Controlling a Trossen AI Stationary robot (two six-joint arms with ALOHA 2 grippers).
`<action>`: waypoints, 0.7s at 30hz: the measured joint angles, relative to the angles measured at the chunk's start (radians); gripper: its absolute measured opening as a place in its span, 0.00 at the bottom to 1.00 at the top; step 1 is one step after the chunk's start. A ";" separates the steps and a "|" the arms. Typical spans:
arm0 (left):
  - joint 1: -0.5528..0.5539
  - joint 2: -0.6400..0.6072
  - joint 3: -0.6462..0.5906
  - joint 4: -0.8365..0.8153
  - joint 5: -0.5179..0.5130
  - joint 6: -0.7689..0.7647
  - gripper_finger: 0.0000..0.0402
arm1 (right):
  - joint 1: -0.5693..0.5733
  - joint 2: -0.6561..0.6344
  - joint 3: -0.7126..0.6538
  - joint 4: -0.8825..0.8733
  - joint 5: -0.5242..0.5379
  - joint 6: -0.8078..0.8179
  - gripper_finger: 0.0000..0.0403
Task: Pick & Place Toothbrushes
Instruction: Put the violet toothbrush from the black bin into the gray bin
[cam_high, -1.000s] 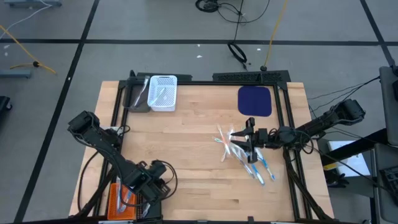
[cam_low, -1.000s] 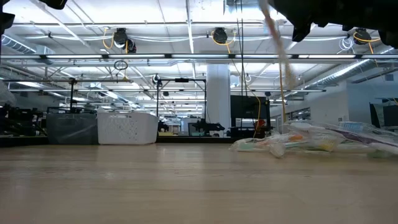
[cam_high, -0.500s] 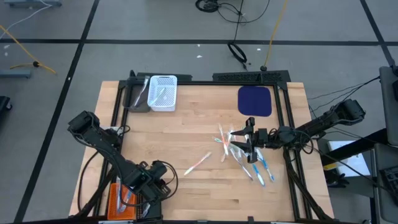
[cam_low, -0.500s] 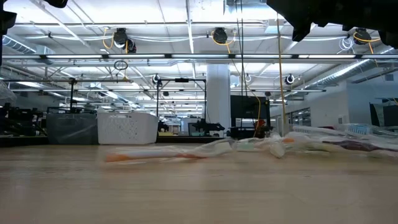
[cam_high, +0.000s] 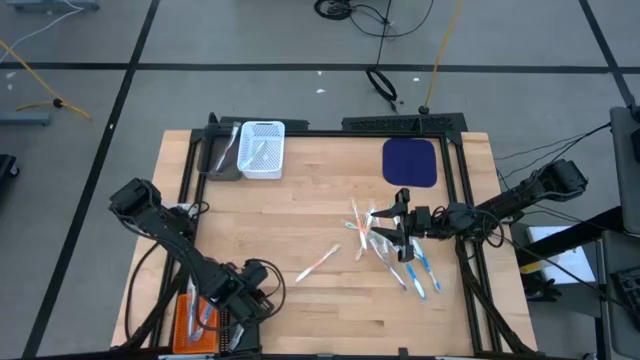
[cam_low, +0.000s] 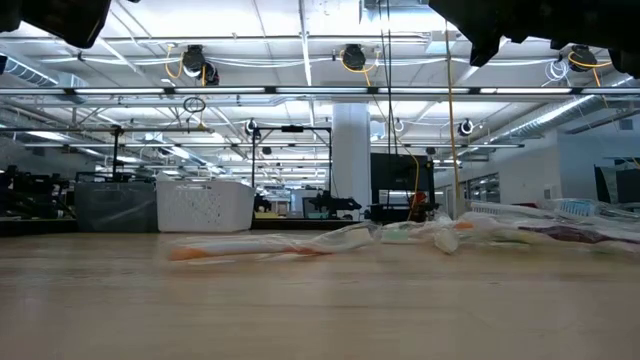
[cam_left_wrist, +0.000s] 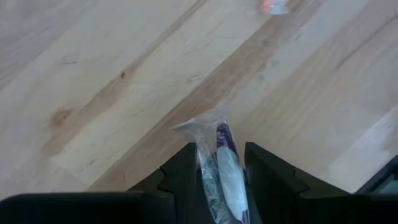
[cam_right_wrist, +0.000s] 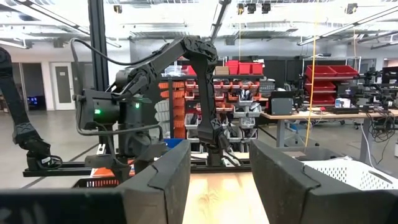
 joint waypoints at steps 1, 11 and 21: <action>0.000 0.000 0.000 0.001 0.000 0.005 0.34 | 0.000 0.000 0.000 0.000 0.000 0.000 0.39; 0.000 0.000 -0.001 -0.004 0.012 -0.011 0.29 | 0.000 0.000 0.000 0.000 0.000 0.000 0.39; 0.016 -0.001 -0.001 -0.003 0.028 -0.005 0.03 | 0.000 0.000 0.000 0.000 0.000 0.000 0.39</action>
